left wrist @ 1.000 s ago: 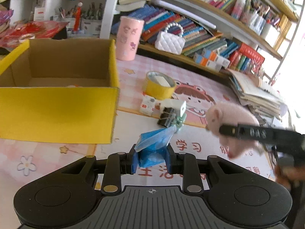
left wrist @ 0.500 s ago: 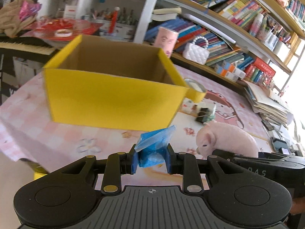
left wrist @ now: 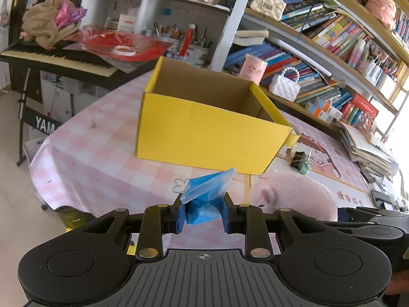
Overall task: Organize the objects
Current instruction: 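Carry the blue bag and large pink pig with both grippers over the yellow box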
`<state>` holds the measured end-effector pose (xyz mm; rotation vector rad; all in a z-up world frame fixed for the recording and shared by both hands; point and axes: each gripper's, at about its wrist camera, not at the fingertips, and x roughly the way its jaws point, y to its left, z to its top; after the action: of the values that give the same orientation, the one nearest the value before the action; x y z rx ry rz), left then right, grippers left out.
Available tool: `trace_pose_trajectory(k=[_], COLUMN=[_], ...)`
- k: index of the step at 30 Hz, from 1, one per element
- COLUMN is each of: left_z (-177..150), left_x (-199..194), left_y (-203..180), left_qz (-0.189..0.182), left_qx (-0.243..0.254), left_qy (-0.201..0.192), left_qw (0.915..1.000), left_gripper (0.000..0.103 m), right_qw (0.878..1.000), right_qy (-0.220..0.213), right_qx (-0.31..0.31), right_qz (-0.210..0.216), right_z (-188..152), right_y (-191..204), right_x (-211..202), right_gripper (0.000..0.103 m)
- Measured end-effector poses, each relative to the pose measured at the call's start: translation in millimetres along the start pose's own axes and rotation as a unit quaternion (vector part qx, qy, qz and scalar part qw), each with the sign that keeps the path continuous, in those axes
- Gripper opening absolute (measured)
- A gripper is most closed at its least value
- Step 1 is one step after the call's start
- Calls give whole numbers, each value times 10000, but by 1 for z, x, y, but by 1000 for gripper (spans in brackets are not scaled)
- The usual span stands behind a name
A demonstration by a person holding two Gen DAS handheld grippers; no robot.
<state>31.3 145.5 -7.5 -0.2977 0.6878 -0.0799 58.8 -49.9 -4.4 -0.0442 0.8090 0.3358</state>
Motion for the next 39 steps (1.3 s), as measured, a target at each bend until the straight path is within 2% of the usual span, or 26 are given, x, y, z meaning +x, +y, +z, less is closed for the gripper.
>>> trace_pose_trajectory(k=[7,20,25,32,39], left_z=[1,15,38,77,103], left_x=[-11,-21,-18,-4,33], left_y=[12,10,4,-12,-23], left_qz=[-32,-188,-265,-246,-53], left_qx=[79,405,420,550,604], left_qy=[-118,-410,-627,-1011,-1025], left_qw=[9999,9982,9968,9930,9929], left_gripper=[26,26,26,26,26], right_qw=[9997,9995,9986,9931,9901], right_qy=[-92,-322,-518,-1171,-1399], right_qx=[-215,-63,99,66,-52], right_qz=[18,-42,-72,-63,2], right_z=[-1,9,32,81,133], right_y=[29,37,29,14,-8], right_x=[-3,-13,-15,-17,12], right_gripper=[69,69,69,69,69])
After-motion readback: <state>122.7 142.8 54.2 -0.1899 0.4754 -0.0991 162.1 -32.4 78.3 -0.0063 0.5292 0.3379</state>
